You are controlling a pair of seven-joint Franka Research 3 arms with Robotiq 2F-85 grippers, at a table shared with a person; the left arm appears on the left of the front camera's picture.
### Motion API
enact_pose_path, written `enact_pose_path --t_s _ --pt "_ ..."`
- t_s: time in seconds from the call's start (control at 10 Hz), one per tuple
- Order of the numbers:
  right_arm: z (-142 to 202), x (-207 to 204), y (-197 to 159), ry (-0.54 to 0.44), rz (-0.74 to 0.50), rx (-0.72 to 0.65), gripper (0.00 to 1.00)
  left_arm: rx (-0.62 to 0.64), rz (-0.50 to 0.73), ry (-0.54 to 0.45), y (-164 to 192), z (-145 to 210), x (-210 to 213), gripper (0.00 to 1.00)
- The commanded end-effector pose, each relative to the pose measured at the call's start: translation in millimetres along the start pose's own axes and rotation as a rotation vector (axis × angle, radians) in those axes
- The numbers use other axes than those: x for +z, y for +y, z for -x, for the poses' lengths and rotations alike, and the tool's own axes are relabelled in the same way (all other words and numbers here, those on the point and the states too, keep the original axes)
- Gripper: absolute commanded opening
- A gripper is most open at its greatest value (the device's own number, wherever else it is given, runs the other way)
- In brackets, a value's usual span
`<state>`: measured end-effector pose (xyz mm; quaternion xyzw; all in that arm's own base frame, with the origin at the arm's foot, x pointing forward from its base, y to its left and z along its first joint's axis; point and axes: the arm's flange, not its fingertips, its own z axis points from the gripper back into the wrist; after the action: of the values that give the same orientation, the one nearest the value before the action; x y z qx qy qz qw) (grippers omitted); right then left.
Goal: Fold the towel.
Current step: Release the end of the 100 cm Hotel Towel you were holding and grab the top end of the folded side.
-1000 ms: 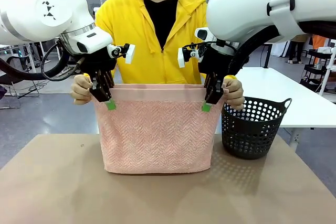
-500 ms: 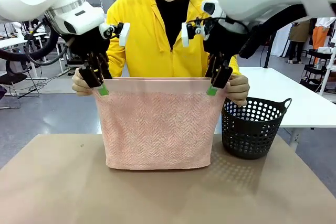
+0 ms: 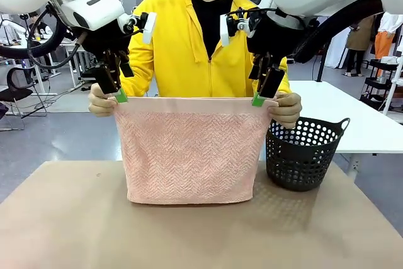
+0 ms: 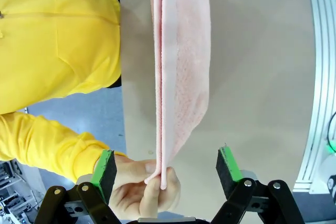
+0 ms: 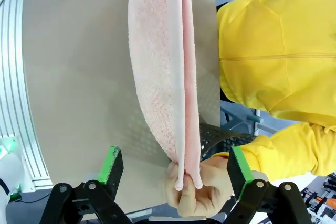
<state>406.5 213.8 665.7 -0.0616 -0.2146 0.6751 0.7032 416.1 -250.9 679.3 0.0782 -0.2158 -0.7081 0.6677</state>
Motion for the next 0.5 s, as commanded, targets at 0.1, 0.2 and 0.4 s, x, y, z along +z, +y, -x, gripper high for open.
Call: enact_pose_path --t_s 0.1,0.2,0.4 --pt "-3 -12 -10 -0.007 -0.034 0.053 1.00 -0.005 0.040 -0.008 13 -12 -9 0.97" --pt "-5 -18 -13 0.006 -0.041 0.059 1.00 -0.019 0.060 0.014 15 -15 -17 0.97" --pt "-6 -38 -22 0.005 -0.110 0.049 1.00 -0.016 0.095 0.013 23 -16 -35 0.97"
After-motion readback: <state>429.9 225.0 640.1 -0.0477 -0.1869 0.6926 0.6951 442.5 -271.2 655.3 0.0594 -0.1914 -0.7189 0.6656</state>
